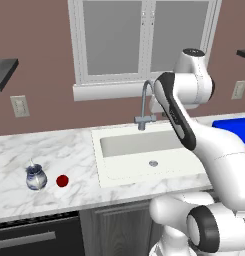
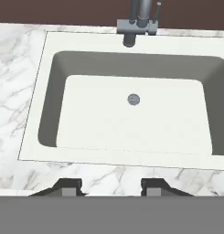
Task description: Pick up all produce items and place them in the sink. Turn on the sink faucet to wash them. Then turn the sink off and put them in the tray.
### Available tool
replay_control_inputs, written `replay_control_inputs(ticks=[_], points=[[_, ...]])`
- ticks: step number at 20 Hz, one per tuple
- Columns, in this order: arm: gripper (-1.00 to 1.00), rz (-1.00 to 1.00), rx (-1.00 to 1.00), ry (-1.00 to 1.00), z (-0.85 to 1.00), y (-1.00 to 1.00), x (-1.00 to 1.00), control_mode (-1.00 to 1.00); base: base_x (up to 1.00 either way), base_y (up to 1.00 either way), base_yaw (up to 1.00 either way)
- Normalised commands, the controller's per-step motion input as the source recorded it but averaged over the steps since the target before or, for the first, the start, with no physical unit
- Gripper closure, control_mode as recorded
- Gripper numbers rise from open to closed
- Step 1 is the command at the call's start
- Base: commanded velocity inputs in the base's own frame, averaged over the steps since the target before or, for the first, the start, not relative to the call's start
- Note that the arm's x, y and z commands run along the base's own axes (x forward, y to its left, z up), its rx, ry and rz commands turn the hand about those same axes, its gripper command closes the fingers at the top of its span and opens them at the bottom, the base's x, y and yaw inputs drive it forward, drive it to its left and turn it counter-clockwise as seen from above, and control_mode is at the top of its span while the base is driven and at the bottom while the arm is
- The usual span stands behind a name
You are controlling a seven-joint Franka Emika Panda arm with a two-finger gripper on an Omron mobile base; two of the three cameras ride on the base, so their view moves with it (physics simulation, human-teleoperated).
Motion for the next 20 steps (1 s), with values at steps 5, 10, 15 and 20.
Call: replay_control_inputs(ticks=[5, 10, 15, 20], points=[[-1.00, 0.00, 0.00, -0.05, 0.00, 0.01, -0.22, -1.00, 0.00, 0.00, 0.00], [-1.00, 0.06, -0.01, -0.03, 0.00, 0.28, -0.52, -1.00, 0.00, 0.00, 0.00], [-1.00, 0.08, -0.01, 0.00, -0.05, 0.53, -0.37, -1.00, 0.00, 0.00, 0.00], [-1.00, 0.06, -0.01, 0.00, -0.10, 0.58, -0.15, -1.00, 0.00, 0.00, 0.00]])
